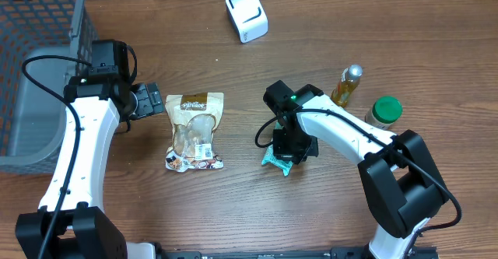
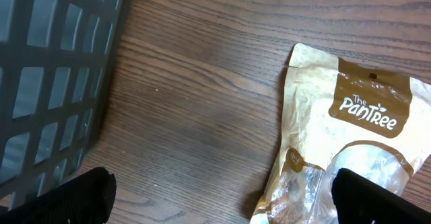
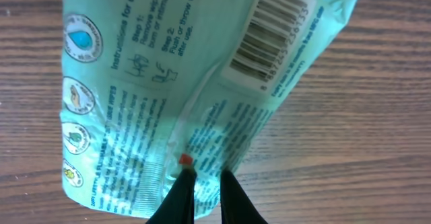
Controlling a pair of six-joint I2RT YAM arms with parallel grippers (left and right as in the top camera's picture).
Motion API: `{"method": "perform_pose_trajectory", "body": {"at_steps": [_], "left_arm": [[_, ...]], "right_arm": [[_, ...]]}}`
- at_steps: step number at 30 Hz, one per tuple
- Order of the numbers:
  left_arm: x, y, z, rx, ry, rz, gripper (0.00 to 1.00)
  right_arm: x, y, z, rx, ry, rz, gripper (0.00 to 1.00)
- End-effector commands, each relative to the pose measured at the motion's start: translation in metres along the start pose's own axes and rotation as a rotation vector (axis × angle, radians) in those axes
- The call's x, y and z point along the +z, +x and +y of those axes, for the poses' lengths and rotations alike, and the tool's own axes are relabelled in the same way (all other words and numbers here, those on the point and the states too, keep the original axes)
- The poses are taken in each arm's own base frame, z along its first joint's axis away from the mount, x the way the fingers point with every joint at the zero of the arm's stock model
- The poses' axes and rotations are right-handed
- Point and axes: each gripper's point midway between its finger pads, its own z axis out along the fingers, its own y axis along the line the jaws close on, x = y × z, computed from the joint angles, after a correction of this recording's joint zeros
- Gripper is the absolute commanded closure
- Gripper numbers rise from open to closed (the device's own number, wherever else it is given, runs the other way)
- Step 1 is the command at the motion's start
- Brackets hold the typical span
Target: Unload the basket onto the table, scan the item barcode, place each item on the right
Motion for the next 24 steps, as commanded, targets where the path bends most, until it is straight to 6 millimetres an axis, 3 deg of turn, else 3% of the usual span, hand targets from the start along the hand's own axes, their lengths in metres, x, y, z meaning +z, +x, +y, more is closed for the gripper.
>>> {"method": "perform_pose_trajectory", "body": {"at_steps": [1,5,14,24], "left_arm": [[-0.005,-0.006,0.001,0.009,-0.006,-0.024,0.0],[-0.005,-0.006,0.001,0.009,-0.006,-0.024,0.0],[-0.005,-0.006,0.001,0.009,-0.006,-0.024,0.01],[-0.005,-0.006,0.001,0.009,-0.006,-0.024,0.0]], "right_arm": [[-0.006,0.009,-0.003,0.002,0.003,0.013,0.9],[-0.006,0.012,-0.005,0.003,0.013,0.025,0.89],[-0.007,-0.004,-0.004,-0.002,0.024,-0.051,0.89],[-0.007,0.005,-0.011,0.002,0.05,-0.013,0.9]]}}
